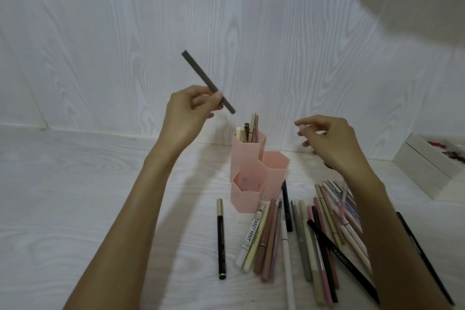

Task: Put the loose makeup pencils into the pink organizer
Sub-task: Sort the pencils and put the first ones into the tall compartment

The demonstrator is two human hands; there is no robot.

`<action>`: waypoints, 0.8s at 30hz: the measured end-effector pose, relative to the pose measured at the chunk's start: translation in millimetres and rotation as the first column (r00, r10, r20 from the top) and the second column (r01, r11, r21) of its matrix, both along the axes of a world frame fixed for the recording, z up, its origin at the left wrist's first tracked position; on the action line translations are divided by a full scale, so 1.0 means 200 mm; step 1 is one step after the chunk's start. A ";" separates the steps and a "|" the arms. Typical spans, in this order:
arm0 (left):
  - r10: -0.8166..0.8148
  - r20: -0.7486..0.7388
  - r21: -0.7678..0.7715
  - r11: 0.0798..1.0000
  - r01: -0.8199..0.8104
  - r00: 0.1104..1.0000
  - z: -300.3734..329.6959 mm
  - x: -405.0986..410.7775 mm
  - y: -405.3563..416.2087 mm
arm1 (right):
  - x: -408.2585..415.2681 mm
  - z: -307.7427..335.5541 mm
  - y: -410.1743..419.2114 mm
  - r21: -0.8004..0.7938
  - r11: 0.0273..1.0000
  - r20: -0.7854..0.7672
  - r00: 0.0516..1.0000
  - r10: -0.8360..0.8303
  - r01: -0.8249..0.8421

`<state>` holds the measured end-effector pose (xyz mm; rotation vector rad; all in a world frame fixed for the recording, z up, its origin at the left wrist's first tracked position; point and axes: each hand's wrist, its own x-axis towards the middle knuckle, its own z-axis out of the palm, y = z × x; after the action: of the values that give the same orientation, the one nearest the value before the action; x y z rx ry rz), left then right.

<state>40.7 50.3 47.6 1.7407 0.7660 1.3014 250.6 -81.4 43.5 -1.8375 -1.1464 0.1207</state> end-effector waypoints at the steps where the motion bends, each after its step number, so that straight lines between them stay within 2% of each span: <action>1: 0.007 -0.065 0.054 0.999 -0.004 0.998 0.01 0.02 -0.02 | 0.03 0.00 -0.01 -0.057 0.998 -0.025 1.000 0.010 -0.011; 3: 0.041 -0.230 0.125 0.992 -0.013 0.972 0.00 0.08 -0.06 | 0.07 0.00 -0.02 -0.223 0.974 -0.075 0.997 0.027 -0.043; 5: 0.061 -0.348 0.172 0.985 0.000 0.935 -0.03 0.12 -0.09 | 0.10 -0.04 -0.02 -0.413 0.907 -0.097 0.994 0.051 -0.087; 9: 0.156 -0.395 0.285 0.958 -0.041 0.905 -0.05 0.15 -0.11 | 0.09 -0.15 0.04 -0.593 0.795 -0.138 0.989 0.058 -0.130; 14: 0.236 -0.482 0.369 0.928 -0.049 0.844 -0.07 0.17 -0.10 | 0.07 -0.28 0.12 -0.638 0.752 -0.168 0.983 0.076 -0.167; 18: 0.218 -0.450 0.362 0.931 -0.047 0.866 -0.08 0.20 -0.11 | 0.08 -0.31 0.13 -0.635 0.753 -0.178 0.981 0.075 -0.173; 22: 0.248 -0.467 0.409 0.911 -0.041 0.848 -0.09 0.21 -0.10 | 0.09 -0.32 0.13 -0.635 0.748 -0.204 0.976 0.078 -0.192; 24: 0.221 -0.466 0.376 0.926 -0.035 0.857 -0.08 0.21 -0.10 | 0.09 -0.32 0.13 -0.639 0.738 -0.212 0.972 0.100 -0.215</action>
<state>82.0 31.3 31.7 2.4159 0.9968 1.1274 269.4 -54.6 -21.3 -2.2759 -1.2323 0.8671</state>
